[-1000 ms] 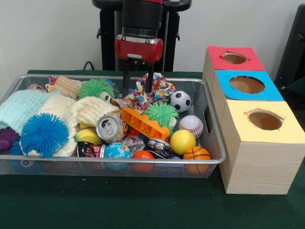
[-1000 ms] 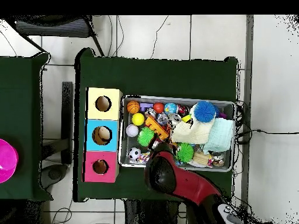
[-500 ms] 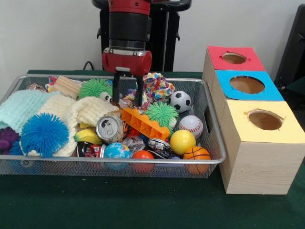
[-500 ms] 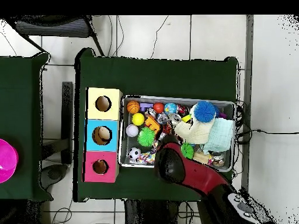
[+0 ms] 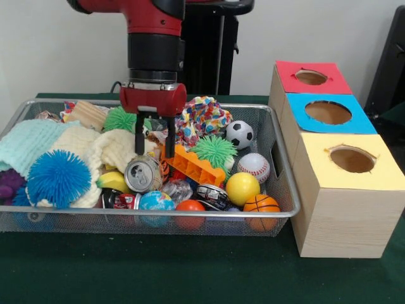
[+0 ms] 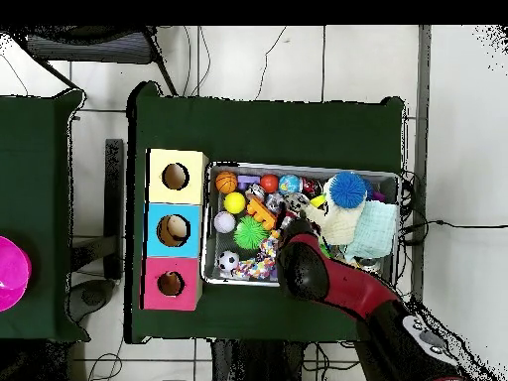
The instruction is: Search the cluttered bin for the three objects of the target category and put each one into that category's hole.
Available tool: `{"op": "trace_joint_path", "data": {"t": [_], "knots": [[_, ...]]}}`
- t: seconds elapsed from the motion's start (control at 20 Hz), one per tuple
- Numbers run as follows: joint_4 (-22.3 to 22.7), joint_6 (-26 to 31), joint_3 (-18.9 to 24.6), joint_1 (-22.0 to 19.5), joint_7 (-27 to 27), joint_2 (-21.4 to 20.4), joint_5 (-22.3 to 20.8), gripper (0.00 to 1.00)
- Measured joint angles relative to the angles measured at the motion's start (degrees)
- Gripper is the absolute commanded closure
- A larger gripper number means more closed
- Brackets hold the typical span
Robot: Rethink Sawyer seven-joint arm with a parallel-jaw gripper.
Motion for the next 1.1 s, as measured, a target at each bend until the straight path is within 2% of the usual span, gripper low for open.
{"op": "trace_joint_path", "data": {"t": [0.3, 0.8, 1.1], "knots": [[-1.8, 0.0, 0.1, -2.4, 0.0, 1.6, -2.4, 0.0], [-3.9, 0.0, 0.0, -3.2, 0.0, 2.7, -7.0, 0.0], [-4.0, 0.0, 0.0, -3.2, 0.0, 2.8, -7.5, 0.0]]}}
